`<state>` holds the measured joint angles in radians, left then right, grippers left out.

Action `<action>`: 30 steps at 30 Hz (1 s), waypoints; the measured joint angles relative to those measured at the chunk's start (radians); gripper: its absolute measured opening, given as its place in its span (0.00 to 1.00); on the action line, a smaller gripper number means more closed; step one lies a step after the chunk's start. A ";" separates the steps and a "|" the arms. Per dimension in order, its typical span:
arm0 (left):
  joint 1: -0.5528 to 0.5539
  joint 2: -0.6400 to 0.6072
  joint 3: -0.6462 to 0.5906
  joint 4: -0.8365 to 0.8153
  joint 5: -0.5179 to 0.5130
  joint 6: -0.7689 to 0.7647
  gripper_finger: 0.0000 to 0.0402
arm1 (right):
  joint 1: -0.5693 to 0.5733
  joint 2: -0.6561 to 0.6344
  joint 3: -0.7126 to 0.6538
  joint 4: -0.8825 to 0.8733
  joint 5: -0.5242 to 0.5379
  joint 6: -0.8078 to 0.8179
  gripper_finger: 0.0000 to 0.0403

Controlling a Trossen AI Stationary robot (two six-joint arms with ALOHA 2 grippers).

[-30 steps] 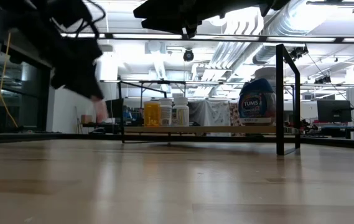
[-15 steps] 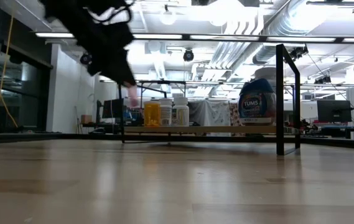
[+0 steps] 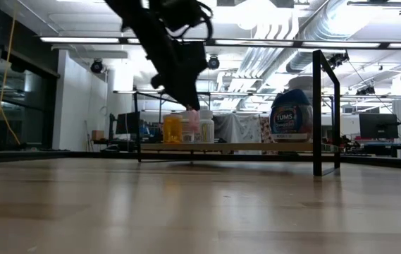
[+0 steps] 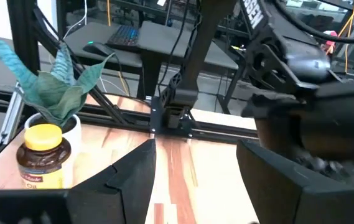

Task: Pick and place medicine bottles onto shelf by color
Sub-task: Put the pink pill bottle on the shelf

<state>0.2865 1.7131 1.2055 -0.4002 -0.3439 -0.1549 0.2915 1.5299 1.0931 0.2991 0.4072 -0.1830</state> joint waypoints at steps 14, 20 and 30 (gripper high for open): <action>0.059 0.137 0.134 -0.109 0.021 0.008 0.30 | -0.001 0.000 0.000 -0.007 0.008 0.007 0.53; 0.077 0.138 0.134 -0.110 0.019 -0.007 0.30 | -0.001 0.000 0.000 -0.007 0.009 0.009 0.53; 0.088 0.138 0.134 -0.110 0.017 0.003 0.30 | -0.001 0.000 0.000 -0.007 0.010 0.010 0.53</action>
<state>0.3740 1.8511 1.3396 -0.5106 -0.3267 -0.1516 0.2909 1.5299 1.0931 0.2920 0.4171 -0.1734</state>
